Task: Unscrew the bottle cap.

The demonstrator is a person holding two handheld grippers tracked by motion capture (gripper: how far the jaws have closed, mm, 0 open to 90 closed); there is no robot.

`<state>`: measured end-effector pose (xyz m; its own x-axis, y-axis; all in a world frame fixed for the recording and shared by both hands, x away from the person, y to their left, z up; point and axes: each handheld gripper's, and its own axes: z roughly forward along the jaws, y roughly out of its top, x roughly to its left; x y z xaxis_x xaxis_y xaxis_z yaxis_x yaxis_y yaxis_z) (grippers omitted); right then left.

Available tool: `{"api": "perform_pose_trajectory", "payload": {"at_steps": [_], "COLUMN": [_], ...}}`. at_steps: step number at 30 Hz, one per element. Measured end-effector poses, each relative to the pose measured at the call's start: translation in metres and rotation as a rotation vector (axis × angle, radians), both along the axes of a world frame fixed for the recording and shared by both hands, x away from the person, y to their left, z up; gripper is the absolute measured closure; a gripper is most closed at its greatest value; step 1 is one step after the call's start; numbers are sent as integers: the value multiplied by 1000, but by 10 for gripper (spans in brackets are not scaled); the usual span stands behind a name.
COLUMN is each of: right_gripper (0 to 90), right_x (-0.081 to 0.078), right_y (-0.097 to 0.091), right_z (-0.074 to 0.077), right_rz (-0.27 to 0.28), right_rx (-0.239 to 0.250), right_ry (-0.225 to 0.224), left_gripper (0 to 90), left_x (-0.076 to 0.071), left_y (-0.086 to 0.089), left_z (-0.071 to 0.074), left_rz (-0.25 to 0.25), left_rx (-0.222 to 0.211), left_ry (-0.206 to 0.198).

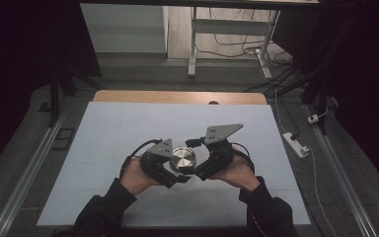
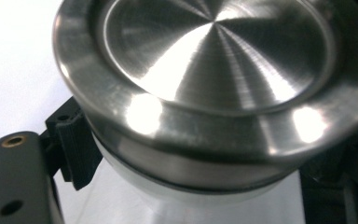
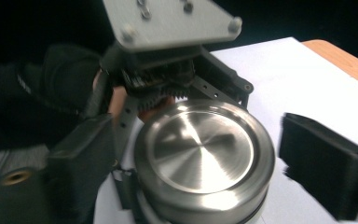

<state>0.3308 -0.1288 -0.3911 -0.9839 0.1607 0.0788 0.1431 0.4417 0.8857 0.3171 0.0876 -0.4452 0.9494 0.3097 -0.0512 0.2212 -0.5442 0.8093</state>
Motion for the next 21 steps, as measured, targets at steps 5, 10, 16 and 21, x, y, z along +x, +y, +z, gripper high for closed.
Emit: {"api": "perform_pose_trajectory", "payload": {"at_steps": [5, 10, 16, 21], "right_gripper": [78, 148, 192, 196], "right_x": [-15, -21, -21, -14], "right_y": [10, 24, 25, 16], "right_z": [6, -2, -6, -3], "right_rz": [-189, -274, -273, -144], "right_rx": [-77, -94, -95, -58], "right_ry": [-86, -140, -135, -76], "left_gripper": [157, 158, 157, 158], "left_x": [1, 0, -1, -1], "left_y": [2, -2, -1, 2], "left_z": [0, 0, 2, 3], "left_rz": [92, 123, 79, -39], "left_rx": [4, 34, 23, -6], "left_ry": [-1, -10, -6, 9]}}
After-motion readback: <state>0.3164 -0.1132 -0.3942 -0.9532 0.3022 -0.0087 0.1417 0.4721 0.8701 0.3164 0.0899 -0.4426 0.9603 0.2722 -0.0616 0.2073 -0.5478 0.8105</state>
